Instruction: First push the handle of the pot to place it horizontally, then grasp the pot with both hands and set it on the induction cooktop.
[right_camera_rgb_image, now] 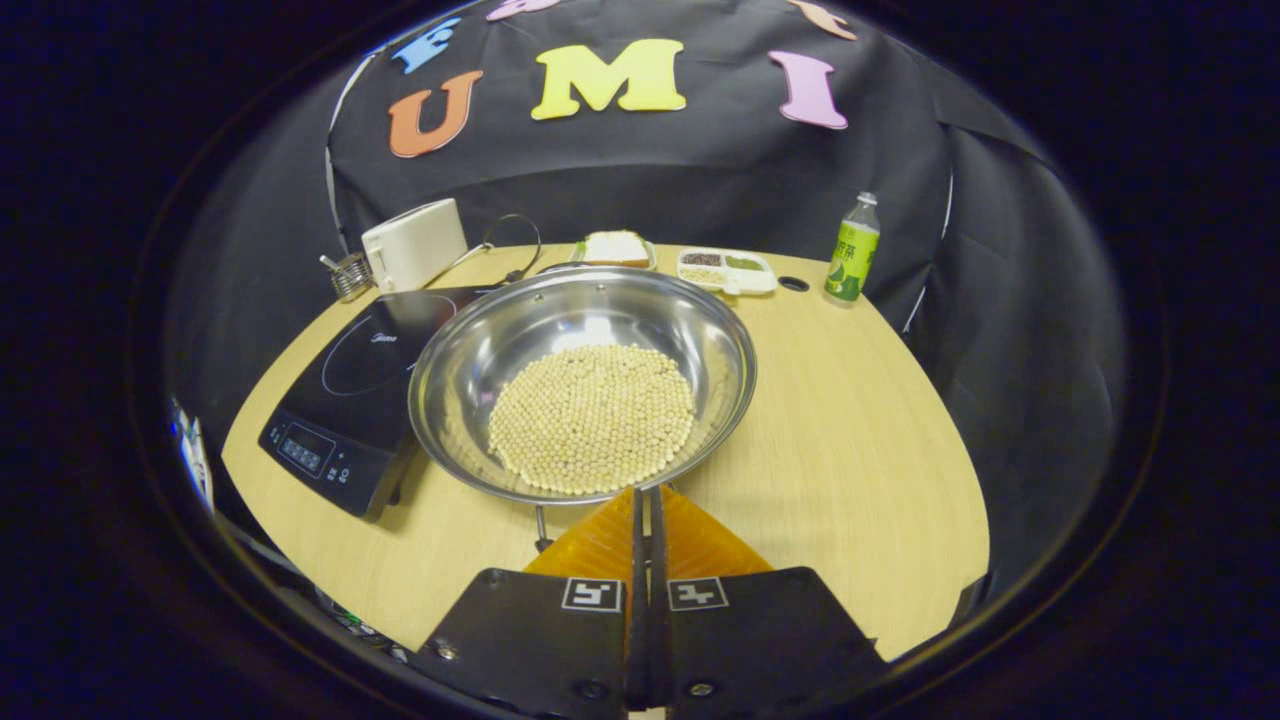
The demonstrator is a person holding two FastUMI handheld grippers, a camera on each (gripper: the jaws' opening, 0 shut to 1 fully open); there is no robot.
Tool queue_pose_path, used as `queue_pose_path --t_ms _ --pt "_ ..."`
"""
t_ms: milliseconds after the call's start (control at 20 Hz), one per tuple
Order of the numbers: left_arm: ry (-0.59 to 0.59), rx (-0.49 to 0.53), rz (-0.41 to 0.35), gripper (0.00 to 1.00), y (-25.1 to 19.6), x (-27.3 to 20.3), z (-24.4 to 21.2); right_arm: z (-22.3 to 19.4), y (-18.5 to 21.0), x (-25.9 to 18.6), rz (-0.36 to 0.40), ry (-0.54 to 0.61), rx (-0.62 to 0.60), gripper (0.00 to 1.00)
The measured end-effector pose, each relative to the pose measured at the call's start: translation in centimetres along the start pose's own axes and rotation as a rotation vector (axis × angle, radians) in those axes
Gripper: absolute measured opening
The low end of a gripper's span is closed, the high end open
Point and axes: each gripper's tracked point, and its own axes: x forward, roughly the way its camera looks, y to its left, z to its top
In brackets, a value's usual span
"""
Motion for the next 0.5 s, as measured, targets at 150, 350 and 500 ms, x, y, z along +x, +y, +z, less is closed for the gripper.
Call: queue_pose_path --t_ms 150,350,500 --pt "-0.006 -0.001 0.008 0.96 0.2 0.2 0.2 -0.2 2.4 -0.8 0.068 -0.012 -0.024 0.0" --pt "0.01 -0.001 -0.001 0.96 -0.1 0.3 -0.5 -0.9 6.0 -0.8 0.152 -0.011 -0.08 0.04" --pt "0.017 0.008 -0.002 0.96 -0.2 0.3 -0.7 -1.1 6.3 -0.3 0.155 0.01 -0.081 0.01"
